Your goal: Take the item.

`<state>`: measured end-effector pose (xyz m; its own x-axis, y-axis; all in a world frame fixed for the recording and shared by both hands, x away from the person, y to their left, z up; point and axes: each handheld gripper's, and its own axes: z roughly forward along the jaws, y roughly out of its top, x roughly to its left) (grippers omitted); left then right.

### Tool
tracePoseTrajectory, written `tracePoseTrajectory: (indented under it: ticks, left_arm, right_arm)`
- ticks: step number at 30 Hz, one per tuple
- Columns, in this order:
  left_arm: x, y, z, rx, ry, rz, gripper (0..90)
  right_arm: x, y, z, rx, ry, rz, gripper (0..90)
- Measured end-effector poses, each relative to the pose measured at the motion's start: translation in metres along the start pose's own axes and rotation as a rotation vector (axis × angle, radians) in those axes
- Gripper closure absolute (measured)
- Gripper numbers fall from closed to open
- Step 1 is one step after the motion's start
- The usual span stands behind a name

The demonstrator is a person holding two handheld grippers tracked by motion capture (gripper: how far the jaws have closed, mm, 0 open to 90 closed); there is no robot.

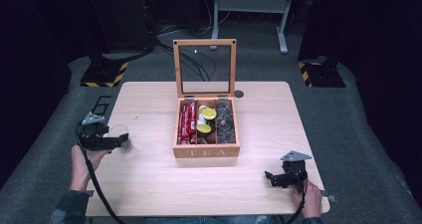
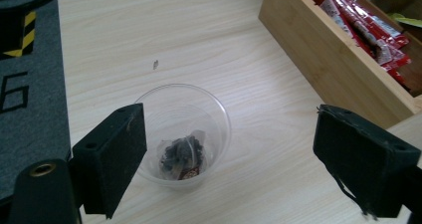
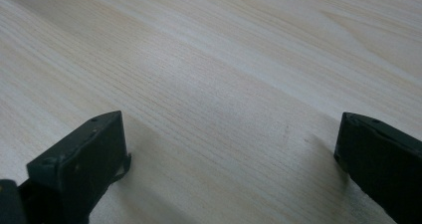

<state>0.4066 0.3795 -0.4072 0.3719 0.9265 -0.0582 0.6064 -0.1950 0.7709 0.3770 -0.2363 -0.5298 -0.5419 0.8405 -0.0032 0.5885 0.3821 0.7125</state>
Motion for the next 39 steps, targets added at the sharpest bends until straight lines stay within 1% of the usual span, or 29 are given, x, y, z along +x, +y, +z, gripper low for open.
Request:
tracePoseTrajectory:
  ticks: [1,2,3,4,5,8,9,10,13,14,15,19,21,22,24,25,26,27,28,29,33,34,35,36,37,39]
  left_arm:
    - [0.0,0.0,0.0,0.0,0.0,0.0,11.8]
    - [-0.003,0.0,-0.001,-0.001,-0.005,0.005,11.8]
    - [-0.008,-0.001,-0.003,-0.01,-0.013,0.013,10.1]
    - [-0.008,-0.001,-0.003,-0.01,-0.013,0.013,9.8]
    - [-0.013,-0.002,-0.005,-0.025,-0.02,0.023,9.5]
    - [-0.023,-0.005,-0.007,-0.056,-0.033,0.031,8.6]
    - [-0.023,-0.005,-0.007,-0.056,-0.033,0.031,8.6]
    - [-0.026,-0.006,-0.009,-0.059,-0.04,0.04,8.7]
    - [-0.035,-0.012,-0.01,-0.074,-0.055,0.06,8.6]
    - [-0.037,-0.014,-0.011,-0.073,-0.064,0.06,8.6]
    - [-0.042,-0.018,-0.011,-0.082,-0.072,0.067,8.4]
    - [-0.049,-0.026,-0.011,-0.084,-0.084,0.077,7.6]
    - [-0.054,-0.031,-0.01,-0.078,-0.091,0.084,7.6]
    - [-0.058,-0.038,-0.007,-0.069,-0.097,0.097,7.6]
    - [-0.061,-0.045,-0.002,-0.054,-0.106,0.099,7.6]
    - [-0.061,-0.045,-0.002,-0.054,-0.106,0.099,7.6]
    - [-0.065,-0.053,0.003,-0.041,-0.11,0.102,7.6]
    - [-0.067,-0.057,0.007,-0.033,-0.111,0.102,7.5]
    - [-0.067,-0.057,0.007,-0.033,-0.111,0.102,7.3]
    - [-0.071,-0.065,0.014,-0.017,-0.115,0.103,7.2]
    - [-0.077,-0.084,0.031,0.026,-0.125,0.104,6.2]
    - [-0.077,-0.084,0.031,0.026,-0.125,0.104,5.9]
    - [-0.078,-0.091,0.036,0.04,-0.131,0.095,5.9]
    - [-0.079,-0.094,0.039,0.05,-0.134,0.095,5.7]
    - [-0.081,-0.102,0.047,0.074,-0.14,0.094,5.1]
    - [-0.083,-0.106,0.052,0.089,-0.14,0.101,4.4]
  right_arm:
    - [0.0,0.0,0.0,-0.001,0.0,0.0,0.0]
    - [0.0,0.0,0.0,-0.001,0.0,0.0,0.0]
    - [0.0,0.0,0.0,-0.001,0.0,0.0,0.0]
    - [0.0,0.0,0.0,0.001,0.001,-0.003,0.0]
    - [0.0,0.0,0.0,0.0,0.0,-0.001,0.0]
    - [0.0,0.0,0.0,-0.001,0.0,0.001,0.0]
    - [0.0,0.0,0.0,-0.001,-0.001,0.001,0.0]
    - [0.0,0.0,0.0,-0.001,-0.001,0.002,0.0]
    - [0.0,0.0,0.0,0.0,0.0,-0.001,0.0]
    - [0.0,0.0,0.0,-0.001,0.0,0.0,0.0]
    - [0.0,0.0,0.0,-0.001,-0.001,0.003,0.0]
    - [0.0,0.0,0.0,0.002,0.002,-0.001,0.0]
    - [0.0,0.0,0.0,0.002,0.002,0.0,0.0]
    - [0.0,0.0,0.0,0.0,0.0,-0.002,0.0]
    - [0.0,0.0,0.0,0.001,0.001,-0.002,0.0]
    - [0.0,0.0,0.0,0.0,0.001,0.0,0.0]
    - [0.0,0.0,0.0,-0.001,-0.001,0.002,0.0]
    - [0.0,0.0,0.0,-0.001,-0.001,0.002,0.0]
    - [0.0,0.0,0.0,-0.001,-0.001,0.002,0.0]
    - [0.0,0.0,0.0,-0.002,-0.001,0.003,0.0]
    - [0.0,0.0,0.0,0.001,0.0,0.002,0.0]
    - [0.0,0.0,0.0,0.001,0.0,0.002,0.0]
    - [0.0,0.0,0.0,-0.001,-0.001,0.002,0.0]
    - [0.0,0.0,0.0,-0.001,-0.001,0.002,0.0]
    - [0.0,0.0,0.0,-0.001,0.0,0.0,0.0]
    - [0.0,0.0,0.0,-0.002,-0.001,0.002,0.0]
